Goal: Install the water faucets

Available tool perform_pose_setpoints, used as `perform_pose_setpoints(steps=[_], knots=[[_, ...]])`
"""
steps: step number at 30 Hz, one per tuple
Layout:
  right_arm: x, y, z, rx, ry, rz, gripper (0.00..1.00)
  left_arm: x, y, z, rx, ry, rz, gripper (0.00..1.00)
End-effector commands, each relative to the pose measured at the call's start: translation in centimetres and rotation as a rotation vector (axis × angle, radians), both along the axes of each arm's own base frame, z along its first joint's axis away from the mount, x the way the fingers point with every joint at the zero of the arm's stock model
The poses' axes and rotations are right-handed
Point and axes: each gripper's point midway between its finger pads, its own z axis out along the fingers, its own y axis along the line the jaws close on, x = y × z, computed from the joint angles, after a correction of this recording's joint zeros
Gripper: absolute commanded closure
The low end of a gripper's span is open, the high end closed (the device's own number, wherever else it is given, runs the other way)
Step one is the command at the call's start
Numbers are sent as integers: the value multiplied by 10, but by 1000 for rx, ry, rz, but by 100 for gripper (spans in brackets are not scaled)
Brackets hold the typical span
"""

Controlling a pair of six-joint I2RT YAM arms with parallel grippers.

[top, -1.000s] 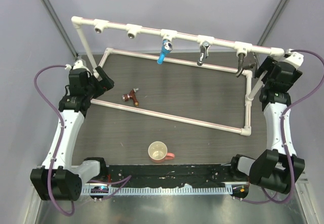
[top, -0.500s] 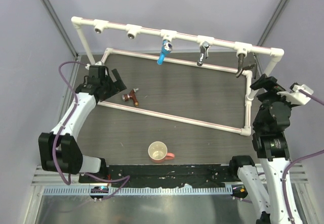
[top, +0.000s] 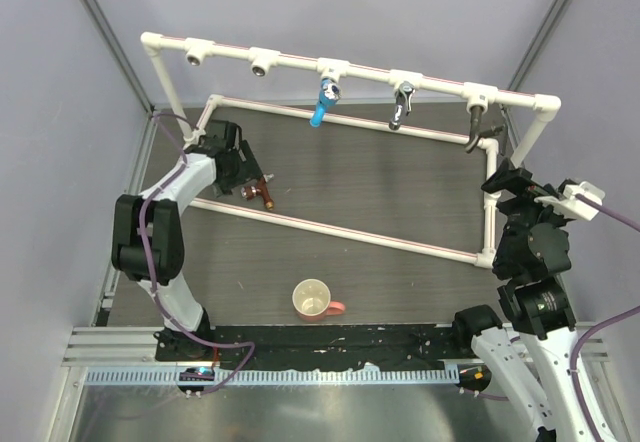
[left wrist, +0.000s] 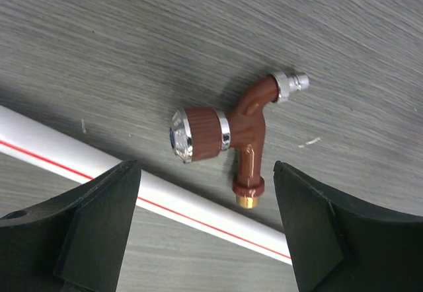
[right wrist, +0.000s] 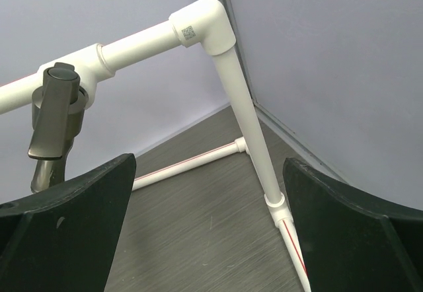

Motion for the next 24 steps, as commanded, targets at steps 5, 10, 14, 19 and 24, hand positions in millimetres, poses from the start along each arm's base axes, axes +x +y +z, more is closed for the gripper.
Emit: perform_pose_setpoints(steps=[5, 10, 14, 19, 24], knots=[[-2, 3, -3, 0, 9, 20, 0, 13, -1, -17, 21, 48, -5, 23], [-2, 5, -7, -3, 24, 33, 0, 10, -12, -26, -21, 70, -30, 25], [-1, 7, -7, 0, 28, 47, 1, 7, -20, -35, -27, 93, -45, 25], [-2, 12, -10, -3, 39, 80, 1, 2, -31, -49, -39, 122, -60, 28], [1, 19, -15, -6, 57, 115, 1, -1, -45, -61, -48, 132, -71, 34]])
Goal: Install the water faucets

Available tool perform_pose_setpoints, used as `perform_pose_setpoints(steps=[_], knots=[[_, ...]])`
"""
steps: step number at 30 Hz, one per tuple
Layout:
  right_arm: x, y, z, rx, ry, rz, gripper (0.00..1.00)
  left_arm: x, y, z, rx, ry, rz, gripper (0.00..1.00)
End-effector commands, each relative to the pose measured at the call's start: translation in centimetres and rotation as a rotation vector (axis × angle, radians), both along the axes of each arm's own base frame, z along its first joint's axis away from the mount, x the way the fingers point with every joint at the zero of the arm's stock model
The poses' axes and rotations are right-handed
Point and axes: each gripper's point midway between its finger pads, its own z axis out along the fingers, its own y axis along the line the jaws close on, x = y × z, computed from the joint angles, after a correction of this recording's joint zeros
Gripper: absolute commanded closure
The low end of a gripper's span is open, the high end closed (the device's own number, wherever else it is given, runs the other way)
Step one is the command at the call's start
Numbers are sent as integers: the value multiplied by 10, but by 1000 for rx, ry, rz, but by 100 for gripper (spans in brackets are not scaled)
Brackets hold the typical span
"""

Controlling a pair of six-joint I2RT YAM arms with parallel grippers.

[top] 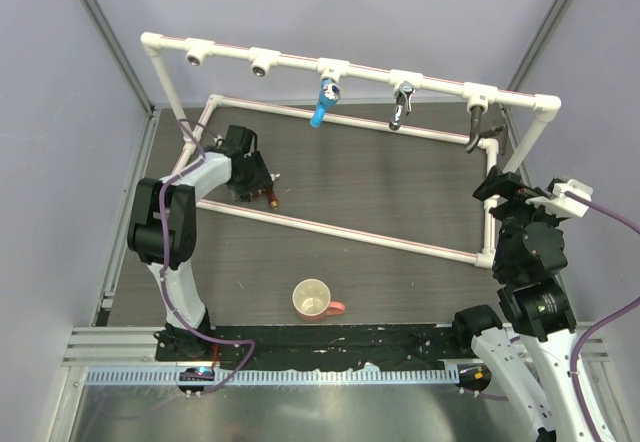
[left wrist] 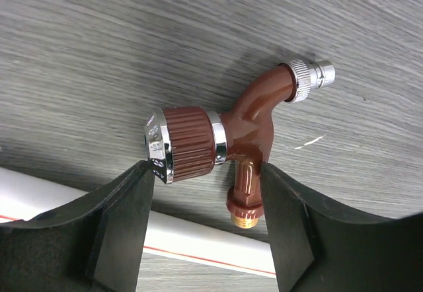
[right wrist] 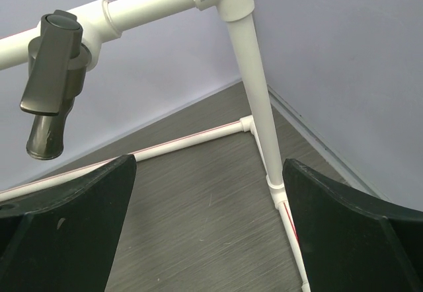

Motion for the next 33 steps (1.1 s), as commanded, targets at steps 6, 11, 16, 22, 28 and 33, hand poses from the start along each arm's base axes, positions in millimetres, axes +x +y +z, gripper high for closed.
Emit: perform_pose_setpoints(steps=[6, 11, 16, 22, 28, 33], knots=[[4, 14, 0, 11, 1, 82, 1, -5, -32, -17, -25, 10, -32, 34], [9, 22, -3, 6, 22, 117, 1, -3, -39, -14, -21, -17, -34, 31], [13, 28, -5, 1, 34, 149, 2, -7, -52, -10, 13, -41, -66, 25], [16, 39, -9, -2, 43, 211, 4, -11, -56, -24, 75, -15, -94, 37], [18, 53, -13, -19, 69, 294, 4, -14, -60, -15, 129, -56, -128, 83], [19, 69, -17, -33, 90, 381, 5, -2, -67, 44, 124, -263, -165, 100]])
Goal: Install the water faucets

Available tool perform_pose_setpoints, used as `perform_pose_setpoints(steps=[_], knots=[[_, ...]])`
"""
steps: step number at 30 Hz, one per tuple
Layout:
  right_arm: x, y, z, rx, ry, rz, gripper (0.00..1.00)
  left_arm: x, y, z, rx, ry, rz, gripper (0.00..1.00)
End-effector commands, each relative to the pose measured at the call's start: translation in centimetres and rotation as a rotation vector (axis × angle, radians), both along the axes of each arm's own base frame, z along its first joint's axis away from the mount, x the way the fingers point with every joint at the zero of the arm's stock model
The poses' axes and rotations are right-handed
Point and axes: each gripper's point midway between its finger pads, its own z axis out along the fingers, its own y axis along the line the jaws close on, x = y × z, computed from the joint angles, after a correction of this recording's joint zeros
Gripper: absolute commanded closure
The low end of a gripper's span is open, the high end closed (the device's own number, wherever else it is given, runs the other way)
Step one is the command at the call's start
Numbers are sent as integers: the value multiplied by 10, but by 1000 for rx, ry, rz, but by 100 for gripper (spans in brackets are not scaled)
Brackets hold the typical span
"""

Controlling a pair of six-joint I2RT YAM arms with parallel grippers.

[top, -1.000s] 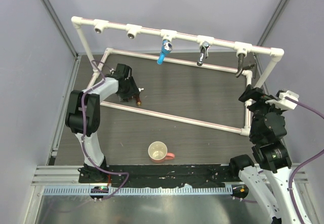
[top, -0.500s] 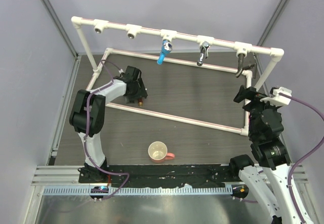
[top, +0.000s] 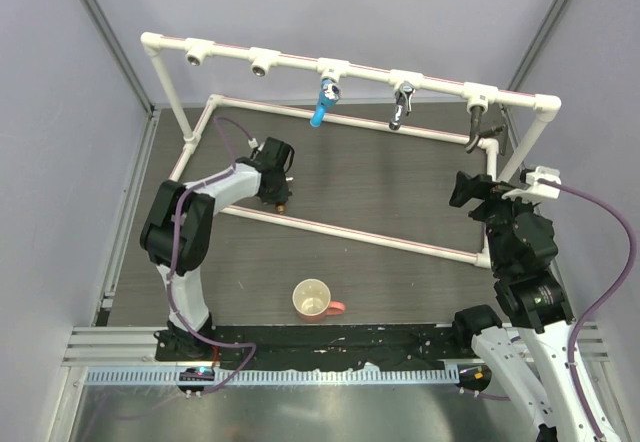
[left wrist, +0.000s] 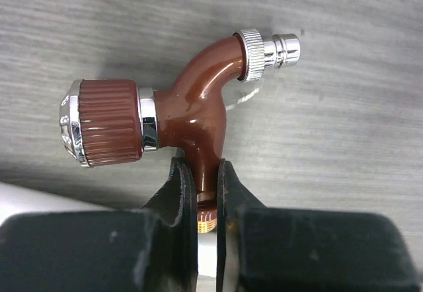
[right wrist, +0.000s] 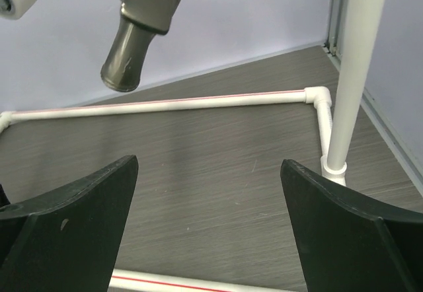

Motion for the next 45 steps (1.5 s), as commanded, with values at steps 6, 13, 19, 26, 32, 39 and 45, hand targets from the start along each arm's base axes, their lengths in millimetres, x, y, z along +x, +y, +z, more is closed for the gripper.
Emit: perform_pose_setpoints(steps=[6, 13, 19, 26, 32, 39, 45], knots=[[2, 47, 0, -12, 13, 259, 7, -4, -32, 140, -60, -478, -188, 100], [-7, 89, -3, 31, -7, 499, 9, -53, -73, 193, -145, -737, -401, 100], [-16, 120, -3, 107, -43, 671, 11, -100, -110, 220, -229, -923, -585, 100], [-22, 137, -1, 131, -57, 776, 13, -130, -132, 244, -274, -1044, -704, 100], [-27, 150, 5, 148, -64, 854, 14, -146, -152, 259, -308, -1149, -788, 99], [-32, 165, 10, 149, -56, 954, 14, -157, -171, 266, -267, -1240, -925, 96], [-34, 175, 12, 150, -63, 1013, 16, -159, -179, 274, -233, -1323, -983, 96]])
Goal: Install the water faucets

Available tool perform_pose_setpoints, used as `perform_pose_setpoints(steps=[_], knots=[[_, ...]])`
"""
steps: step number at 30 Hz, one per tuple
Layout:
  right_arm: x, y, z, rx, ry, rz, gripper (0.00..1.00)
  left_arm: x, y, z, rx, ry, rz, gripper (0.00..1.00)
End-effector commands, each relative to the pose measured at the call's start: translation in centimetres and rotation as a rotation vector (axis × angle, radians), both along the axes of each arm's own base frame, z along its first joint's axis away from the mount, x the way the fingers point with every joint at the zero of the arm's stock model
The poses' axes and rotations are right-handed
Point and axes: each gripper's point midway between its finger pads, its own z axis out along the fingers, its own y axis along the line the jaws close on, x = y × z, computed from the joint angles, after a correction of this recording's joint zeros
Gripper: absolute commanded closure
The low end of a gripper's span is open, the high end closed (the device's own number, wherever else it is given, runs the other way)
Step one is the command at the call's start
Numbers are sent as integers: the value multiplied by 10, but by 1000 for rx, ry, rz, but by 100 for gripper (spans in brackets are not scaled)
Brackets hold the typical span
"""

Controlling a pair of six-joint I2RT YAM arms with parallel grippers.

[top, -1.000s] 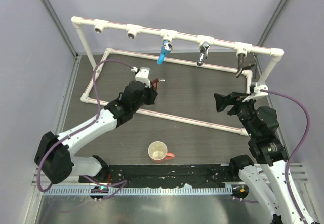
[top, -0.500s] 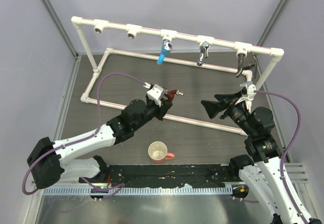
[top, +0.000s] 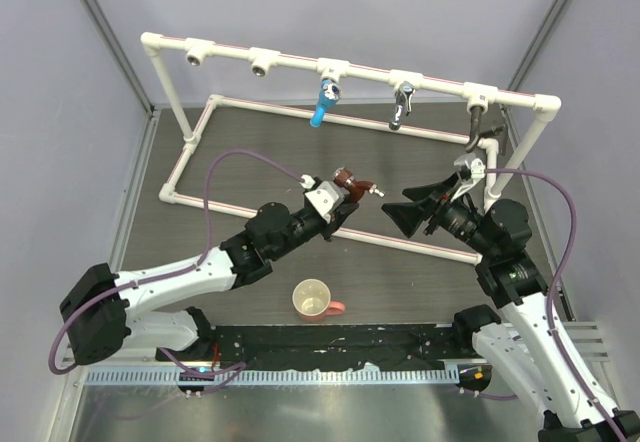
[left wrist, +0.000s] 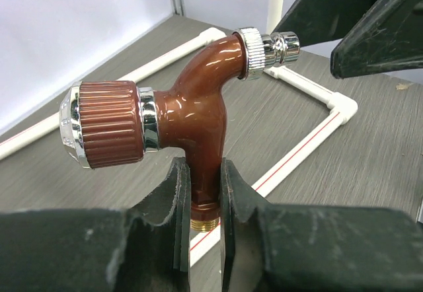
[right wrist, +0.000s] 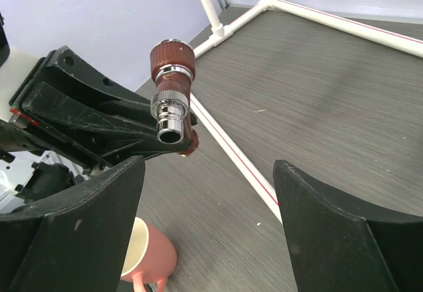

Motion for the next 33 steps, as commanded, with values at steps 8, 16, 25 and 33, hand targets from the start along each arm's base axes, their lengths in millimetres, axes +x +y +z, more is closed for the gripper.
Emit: perform_pose_setpoints(steps=[8, 16, 25, 33], knots=[[-8, 25, 40, 87, -121, 119, 19, -8, -29, 42, -60, -181, -102, 96], [-1, 35, 28, 65, -101, 104, 30, -10, -33, 51, -80, -207, -105, 96], [4, 36, 21, 17, -108, 67, 77, -11, -32, 51, -86, -205, -106, 95], [14, 28, 20, -84, -143, 11, 99, -1, -23, 43, -93, -119, -24, 71]])
